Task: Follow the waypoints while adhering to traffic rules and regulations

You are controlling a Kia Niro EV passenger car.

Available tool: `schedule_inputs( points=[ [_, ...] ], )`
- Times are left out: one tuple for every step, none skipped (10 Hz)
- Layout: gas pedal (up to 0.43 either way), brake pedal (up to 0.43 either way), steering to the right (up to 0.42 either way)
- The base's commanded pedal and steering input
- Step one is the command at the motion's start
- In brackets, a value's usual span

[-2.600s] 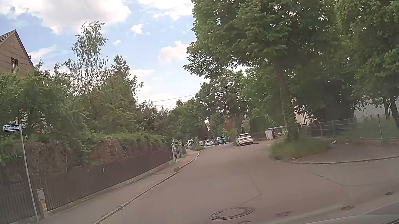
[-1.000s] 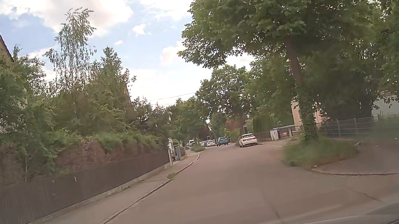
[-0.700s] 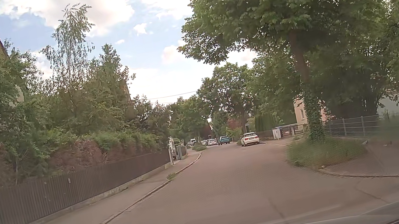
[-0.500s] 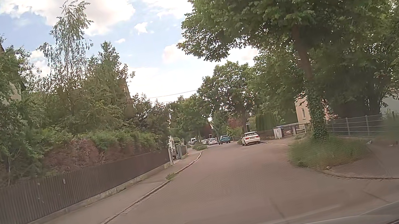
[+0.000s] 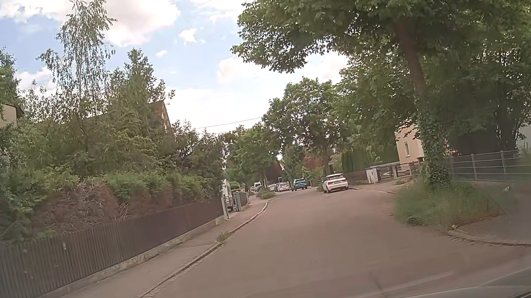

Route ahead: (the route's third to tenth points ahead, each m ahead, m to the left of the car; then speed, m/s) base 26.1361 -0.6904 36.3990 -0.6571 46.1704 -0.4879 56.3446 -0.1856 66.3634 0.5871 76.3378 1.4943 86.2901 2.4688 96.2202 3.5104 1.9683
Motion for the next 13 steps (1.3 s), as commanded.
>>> schedule_inputs(
  points=[
    [0.000, 0.018, 0.000],
    [0.000, 0.018, 0.002],
    [0.000, 0.018, 0.007],
    [0.000, 0.018, 0.013],
    [0.000, 0.018, 0.020],
    [0.000, 0.018, 0.022],
    [0.000, 0.018, 0.023],
    [0.000, 0.018, 0.021],
    [0.000, 0.018, 0.021],
    [0.000, 0.018, 0.022],
    [0.000, 0.018, 0.021],
    [0.000, 0.018, 0.021],
    [0.039, 0.018, 0.022]
  ],
)
